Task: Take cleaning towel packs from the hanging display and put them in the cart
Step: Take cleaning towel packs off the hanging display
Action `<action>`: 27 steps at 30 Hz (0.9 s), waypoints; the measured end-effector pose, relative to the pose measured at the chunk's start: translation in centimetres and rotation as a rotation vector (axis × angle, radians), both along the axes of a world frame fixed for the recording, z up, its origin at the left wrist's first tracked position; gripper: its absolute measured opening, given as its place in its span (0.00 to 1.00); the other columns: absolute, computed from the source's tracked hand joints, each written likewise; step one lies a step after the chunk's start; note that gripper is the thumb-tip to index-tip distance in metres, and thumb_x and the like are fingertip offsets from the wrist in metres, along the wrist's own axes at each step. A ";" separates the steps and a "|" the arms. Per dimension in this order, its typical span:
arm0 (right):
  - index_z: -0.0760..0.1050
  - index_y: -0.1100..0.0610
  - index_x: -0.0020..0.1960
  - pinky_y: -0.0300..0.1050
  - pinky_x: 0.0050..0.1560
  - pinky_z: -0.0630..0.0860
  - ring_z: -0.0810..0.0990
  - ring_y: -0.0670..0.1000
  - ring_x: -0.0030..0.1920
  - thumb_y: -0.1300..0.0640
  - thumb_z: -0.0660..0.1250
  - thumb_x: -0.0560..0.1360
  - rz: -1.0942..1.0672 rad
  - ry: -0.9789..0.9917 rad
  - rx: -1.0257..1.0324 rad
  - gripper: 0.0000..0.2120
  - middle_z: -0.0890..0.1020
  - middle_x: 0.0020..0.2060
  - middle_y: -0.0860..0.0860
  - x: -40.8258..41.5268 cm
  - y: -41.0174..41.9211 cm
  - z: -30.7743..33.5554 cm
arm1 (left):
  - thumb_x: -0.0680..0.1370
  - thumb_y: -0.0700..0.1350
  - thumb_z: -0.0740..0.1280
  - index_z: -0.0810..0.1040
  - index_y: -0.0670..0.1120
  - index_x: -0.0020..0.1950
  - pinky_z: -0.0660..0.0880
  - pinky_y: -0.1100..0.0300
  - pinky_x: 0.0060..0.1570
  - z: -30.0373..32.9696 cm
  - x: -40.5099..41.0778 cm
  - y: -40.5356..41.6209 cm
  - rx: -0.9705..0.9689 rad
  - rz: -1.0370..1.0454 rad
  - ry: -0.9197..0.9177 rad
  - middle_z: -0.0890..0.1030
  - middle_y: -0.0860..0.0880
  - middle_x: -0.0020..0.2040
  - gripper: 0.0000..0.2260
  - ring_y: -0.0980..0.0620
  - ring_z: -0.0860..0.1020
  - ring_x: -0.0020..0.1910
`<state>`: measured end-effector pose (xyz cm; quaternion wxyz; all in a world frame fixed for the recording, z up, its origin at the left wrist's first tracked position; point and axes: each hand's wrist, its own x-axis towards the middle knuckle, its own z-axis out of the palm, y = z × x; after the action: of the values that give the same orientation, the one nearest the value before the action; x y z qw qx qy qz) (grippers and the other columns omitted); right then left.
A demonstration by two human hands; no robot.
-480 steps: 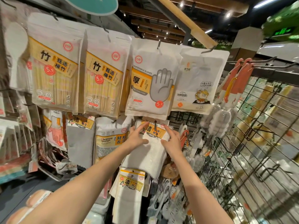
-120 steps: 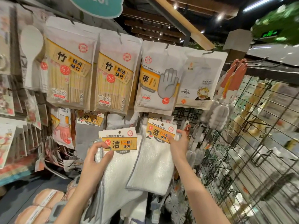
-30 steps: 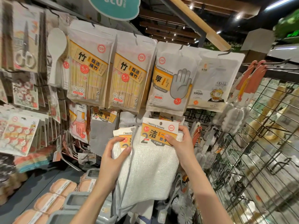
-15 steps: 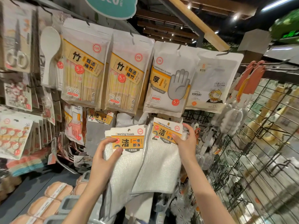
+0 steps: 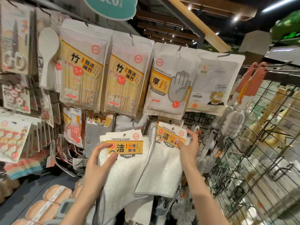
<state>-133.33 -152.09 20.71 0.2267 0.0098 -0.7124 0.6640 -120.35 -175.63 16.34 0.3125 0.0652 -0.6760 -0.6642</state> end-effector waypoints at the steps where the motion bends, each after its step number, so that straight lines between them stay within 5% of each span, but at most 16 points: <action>1: 0.69 0.59 0.64 0.17 0.36 0.66 0.70 0.36 0.48 0.71 0.68 0.72 -0.004 -0.001 0.004 0.23 0.71 0.56 0.49 0.0 0.1 -0.1 | 0.75 0.38 0.69 0.76 0.54 0.52 0.65 0.70 0.53 0.0 0.0 0.0 -0.001 0.006 -0.003 0.78 0.64 0.54 0.12 0.74 0.71 0.55; 6: 0.69 0.56 0.64 0.23 0.41 0.67 0.69 0.44 0.56 0.69 0.69 0.72 -0.025 -0.020 0.053 0.23 0.71 0.58 0.49 -0.8 0.3 -0.5 | 0.75 0.38 0.69 0.76 0.54 0.52 0.65 0.74 0.51 0.3 -0.1 0.1 -0.019 0.017 -0.006 0.77 0.64 0.54 0.12 0.75 0.70 0.54; 10: 0.70 0.52 0.62 0.43 0.55 0.72 0.74 0.48 0.58 0.66 0.71 0.71 -0.039 -0.034 0.089 0.23 0.74 0.57 0.47 -1.1 -0.2 -1.2 | 0.75 0.39 0.70 0.76 0.55 0.52 0.65 0.72 0.52 0.2 0.0 0.1 -0.016 0.015 -0.008 0.77 0.65 0.54 0.12 0.73 0.71 0.54; 16: 0.70 0.49 0.60 0.54 0.59 0.75 0.76 0.51 0.59 0.67 0.71 0.70 -0.090 -0.058 0.101 0.24 0.77 0.58 0.49 -2.4 -0.6 -1.3 | 0.74 0.36 0.69 0.77 0.50 0.53 0.64 0.80 0.49 0.4 0.2 0.3 -0.001 0.048 0.012 0.77 0.63 0.55 0.11 0.75 0.71 0.53; 23: 0.69 0.55 0.62 0.41 0.40 0.67 0.76 0.50 0.49 0.64 0.70 0.73 -0.125 -0.093 0.215 0.20 0.79 0.54 0.51 -4.1 -0.8 0.0 | 0.73 0.35 0.70 0.77 0.50 0.52 0.63 0.82 0.48 0.8 0.3 0.4 0.005 0.053 0.024 0.78 0.64 0.53 0.12 0.77 0.70 0.52; 27: 0.69 0.57 0.61 0.42 0.50 0.72 0.76 0.51 0.55 0.67 0.69 0.73 -0.096 -0.072 0.220 0.20 0.77 0.58 0.52 -4.9 -1.0 0.3 | 0.73 0.33 0.69 0.77 0.51 0.53 0.66 0.80 0.45 0.9 0.4 0.5 0.011 0.023 0.006 0.76 0.61 0.56 0.15 0.73 0.71 0.53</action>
<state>-138.23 -153.05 21.04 0.2300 -0.0234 -0.7883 0.5702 -120.00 -175.12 17.25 0.3220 0.0726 -0.6704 -0.6646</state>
